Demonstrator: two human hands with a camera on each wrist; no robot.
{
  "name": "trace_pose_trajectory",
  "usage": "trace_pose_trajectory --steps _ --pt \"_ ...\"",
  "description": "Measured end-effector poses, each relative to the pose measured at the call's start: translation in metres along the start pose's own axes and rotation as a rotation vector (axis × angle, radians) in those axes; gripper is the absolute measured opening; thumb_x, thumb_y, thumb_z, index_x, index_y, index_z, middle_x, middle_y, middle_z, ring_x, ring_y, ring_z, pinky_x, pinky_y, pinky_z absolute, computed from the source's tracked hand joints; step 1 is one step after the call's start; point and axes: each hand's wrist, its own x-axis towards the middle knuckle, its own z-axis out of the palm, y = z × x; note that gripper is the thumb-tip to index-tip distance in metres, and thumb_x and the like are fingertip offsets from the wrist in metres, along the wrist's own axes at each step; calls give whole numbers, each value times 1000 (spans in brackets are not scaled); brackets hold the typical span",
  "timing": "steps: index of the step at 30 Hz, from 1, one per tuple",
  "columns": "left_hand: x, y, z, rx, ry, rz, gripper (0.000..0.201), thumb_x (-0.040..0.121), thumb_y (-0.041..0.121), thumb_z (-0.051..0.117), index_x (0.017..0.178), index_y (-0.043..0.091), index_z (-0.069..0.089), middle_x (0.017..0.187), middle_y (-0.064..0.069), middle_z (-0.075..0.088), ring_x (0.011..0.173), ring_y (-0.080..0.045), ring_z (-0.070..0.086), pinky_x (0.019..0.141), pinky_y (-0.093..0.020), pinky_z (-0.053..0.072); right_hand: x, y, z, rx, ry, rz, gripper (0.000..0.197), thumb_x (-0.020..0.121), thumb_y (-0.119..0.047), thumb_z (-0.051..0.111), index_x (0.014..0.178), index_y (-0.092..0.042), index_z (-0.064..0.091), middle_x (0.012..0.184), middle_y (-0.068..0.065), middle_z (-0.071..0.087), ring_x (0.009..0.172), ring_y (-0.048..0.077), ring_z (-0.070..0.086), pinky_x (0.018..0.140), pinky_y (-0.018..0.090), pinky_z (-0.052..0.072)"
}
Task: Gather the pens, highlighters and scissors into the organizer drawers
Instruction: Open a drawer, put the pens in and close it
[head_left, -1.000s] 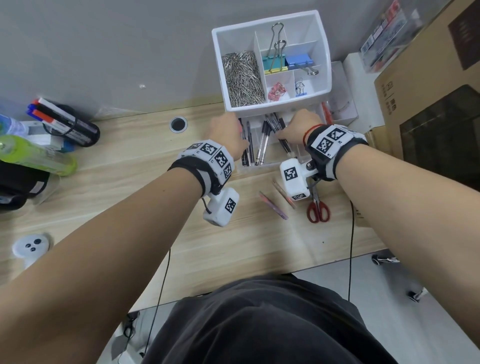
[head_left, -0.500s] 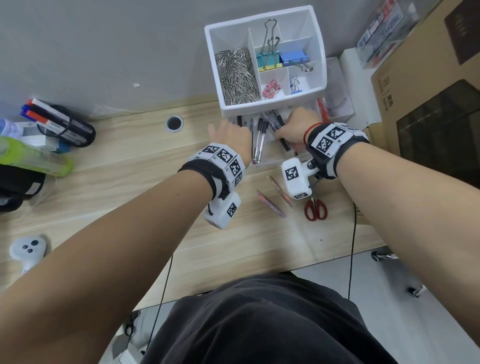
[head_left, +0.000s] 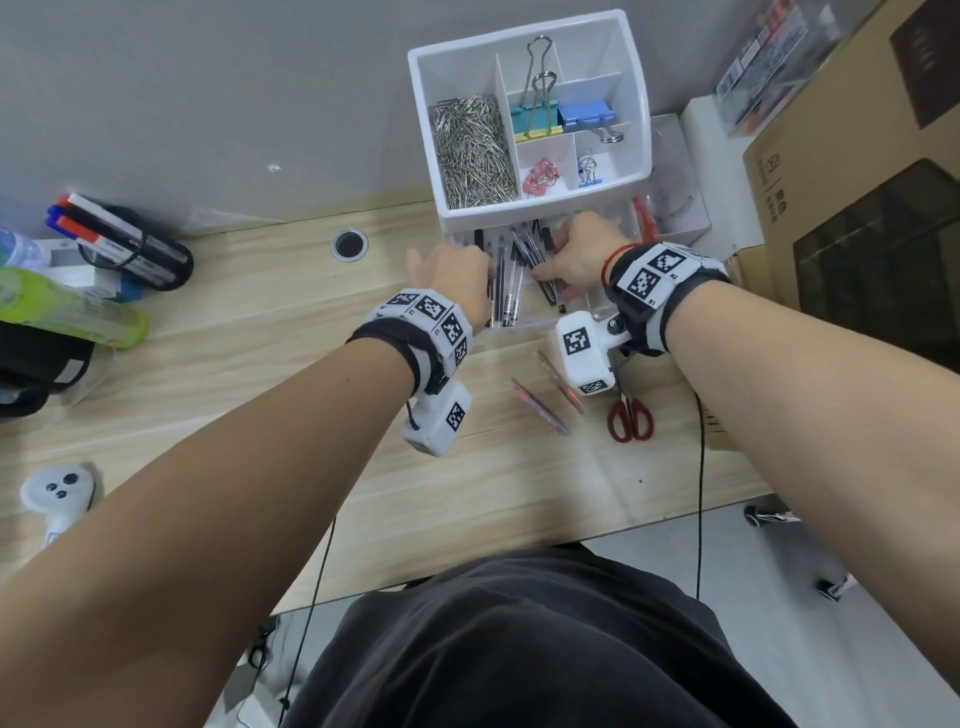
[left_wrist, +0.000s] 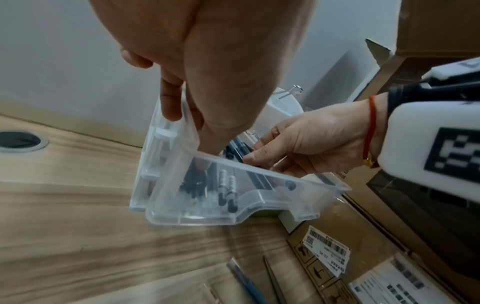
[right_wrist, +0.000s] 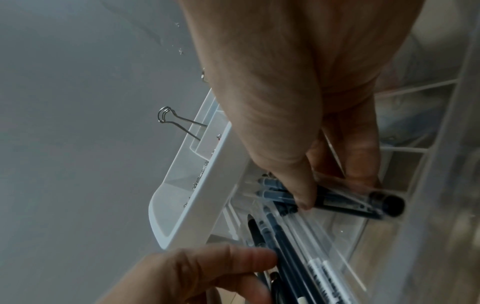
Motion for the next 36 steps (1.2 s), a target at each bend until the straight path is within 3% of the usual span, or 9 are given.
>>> trace_pose_trajectory --steps 4,7,14,17,21,23,26,32,36 --pt "-5 0 3 -4 65 51 42 86 30 70 127 37 60 120 4 63 119 -24 49 94 -44 30 -5 0 -3 -129 8 -19 35 73 -42 82 77 -11 67 71 3 68 63 15 62 50 23 41" --pt "-10 -2 6 47 73 115 54 87 34 69 137 44 50 133 4 52 124 -26 40 96 -47 30 -7 1 0 -177 -5 -15 34 72 -41 81 73 -11 68 66 3 67 56 14 58 54 24 45" --pt "-10 -3 11 136 58 124 60 90 37 63 141 55 37 131 0 44 117 -29 38 90 -45 33 -6 3 -12 -107 -67 78 22 77 -27 70 74 -6 68 49 4 67 42 15 62 47 23 49" --pt "-8 -3 11 132 53 120 60 90 39 64 140 56 37 130 -1 44 117 -29 38 90 -45 33 -4 8 -18 -117 -81 108 24 81 -27 71 83 -3 69 61 8 68 57 24 65 62 33 57" --pt "-6 -3 11 102 36 117 61 89 41 65 141 56 36 133 2 44 120 -28 36 91 -45 32 -3 7 -13 -75 -93 120 40 89 -44 66 76 -8 56 65 6 62 54 21 60 49 27 45" --pt "-6 -3 10 81 28 111 62 89 40 65 142 54 36 134 3 44 122 -28 36 92 -46 32 1 7 -8 -45 20 94 46 93 -52 57 82 -7 56 76 6 63 66 24 60 56 28 44" --pt "-6 -5 11 47 21 106 60 89 38 65 141 52 41 137 5 44 124 -27 35 94 -46 29 4 7 -5 -56 203 90 42 98 -45 51 108 -6 62 96 9 61 83 26 56 71 30 43" --pt "-5 -4 10 28 10 104 59 88 37 67 140 50 43 138 4 44 126 -26 35 95 -45 29 8 11 3 -60 215 83 46 84 -48 72 104 -8 64 93 7 73 82 22 68 69 29 52" --pt "-4 -6 9 14 6 110 58 88 36 67 140 48 43 140 4 44 128 -27 34 97 -46 29 2 16 7 237 152 20 30 91 -32 70 110 -12 59 89 8 73 71 21 74 75 38 61"
